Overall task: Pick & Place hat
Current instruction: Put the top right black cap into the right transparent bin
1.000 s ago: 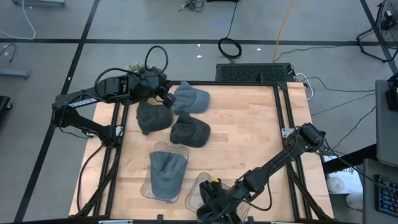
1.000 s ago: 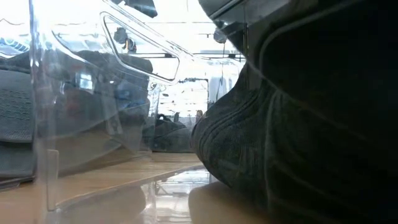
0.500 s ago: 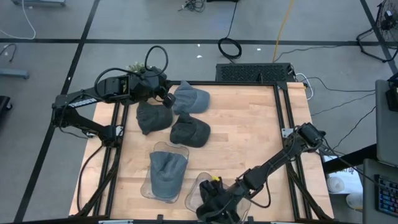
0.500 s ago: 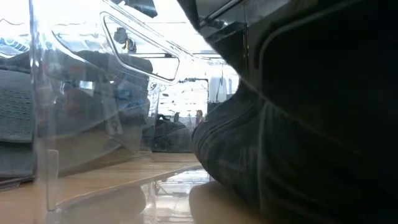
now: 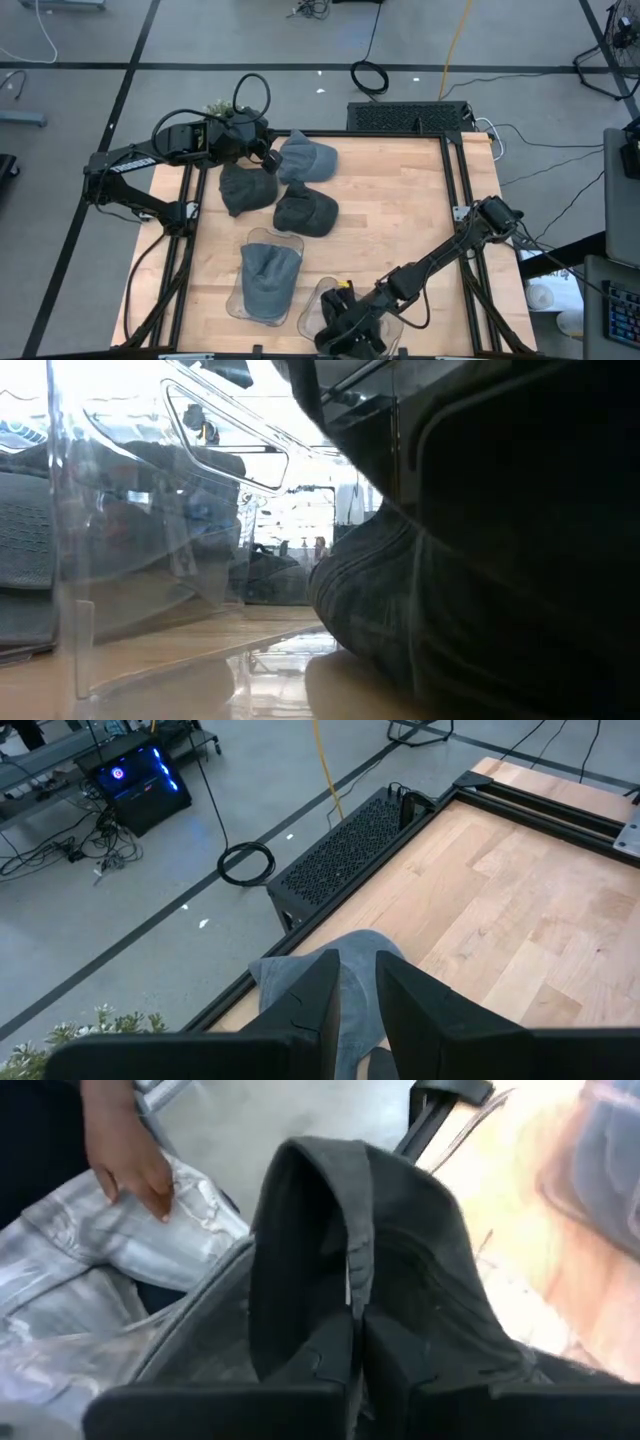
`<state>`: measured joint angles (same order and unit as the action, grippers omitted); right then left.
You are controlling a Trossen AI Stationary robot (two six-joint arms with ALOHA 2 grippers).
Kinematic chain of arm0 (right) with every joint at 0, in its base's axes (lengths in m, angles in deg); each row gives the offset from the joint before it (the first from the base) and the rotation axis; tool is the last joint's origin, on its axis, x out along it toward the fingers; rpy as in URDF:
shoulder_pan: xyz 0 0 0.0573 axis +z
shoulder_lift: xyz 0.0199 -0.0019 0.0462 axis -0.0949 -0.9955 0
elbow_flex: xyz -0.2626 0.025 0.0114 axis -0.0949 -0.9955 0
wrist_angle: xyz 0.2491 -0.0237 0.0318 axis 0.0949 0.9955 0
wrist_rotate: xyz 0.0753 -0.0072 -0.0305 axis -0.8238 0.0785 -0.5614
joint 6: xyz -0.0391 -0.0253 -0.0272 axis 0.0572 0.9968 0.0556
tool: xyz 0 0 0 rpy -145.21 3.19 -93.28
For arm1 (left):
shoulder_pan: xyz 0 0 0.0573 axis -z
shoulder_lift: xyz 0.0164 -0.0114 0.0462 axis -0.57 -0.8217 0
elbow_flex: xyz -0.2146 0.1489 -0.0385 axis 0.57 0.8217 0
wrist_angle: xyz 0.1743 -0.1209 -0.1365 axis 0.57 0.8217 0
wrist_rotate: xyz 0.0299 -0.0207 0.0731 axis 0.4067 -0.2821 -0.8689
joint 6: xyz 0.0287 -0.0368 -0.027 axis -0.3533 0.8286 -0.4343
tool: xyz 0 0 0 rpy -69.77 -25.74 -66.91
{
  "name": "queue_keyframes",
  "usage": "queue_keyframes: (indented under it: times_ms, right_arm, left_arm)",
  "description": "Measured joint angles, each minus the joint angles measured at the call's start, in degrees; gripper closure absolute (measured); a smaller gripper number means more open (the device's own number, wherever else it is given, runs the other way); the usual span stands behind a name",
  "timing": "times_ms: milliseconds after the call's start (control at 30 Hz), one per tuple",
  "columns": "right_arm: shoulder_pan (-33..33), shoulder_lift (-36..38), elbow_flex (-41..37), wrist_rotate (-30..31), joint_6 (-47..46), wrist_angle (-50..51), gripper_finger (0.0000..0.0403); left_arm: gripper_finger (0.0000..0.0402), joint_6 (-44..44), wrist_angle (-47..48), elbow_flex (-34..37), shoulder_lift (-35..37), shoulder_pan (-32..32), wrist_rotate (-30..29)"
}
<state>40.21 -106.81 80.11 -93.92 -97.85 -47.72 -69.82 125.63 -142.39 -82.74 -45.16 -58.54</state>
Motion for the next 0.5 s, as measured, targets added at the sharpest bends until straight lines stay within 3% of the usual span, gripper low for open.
queue_keyframes:
  times_ms: [167,500]
  right_arm:
    - [-0.52,2.27,-0.09,-0.4,1.36,-1.11,0.04]
    - [0.26,16.37,-0.03,-1.42,3.04,-0.76,0.0402]
  left_arm:
    - [0.0325,0.0,0.0,0.0,0.0,0.0,0.0]
    - [0.0325,0.0,0.0,0.0,0.0,0.0,0.0]
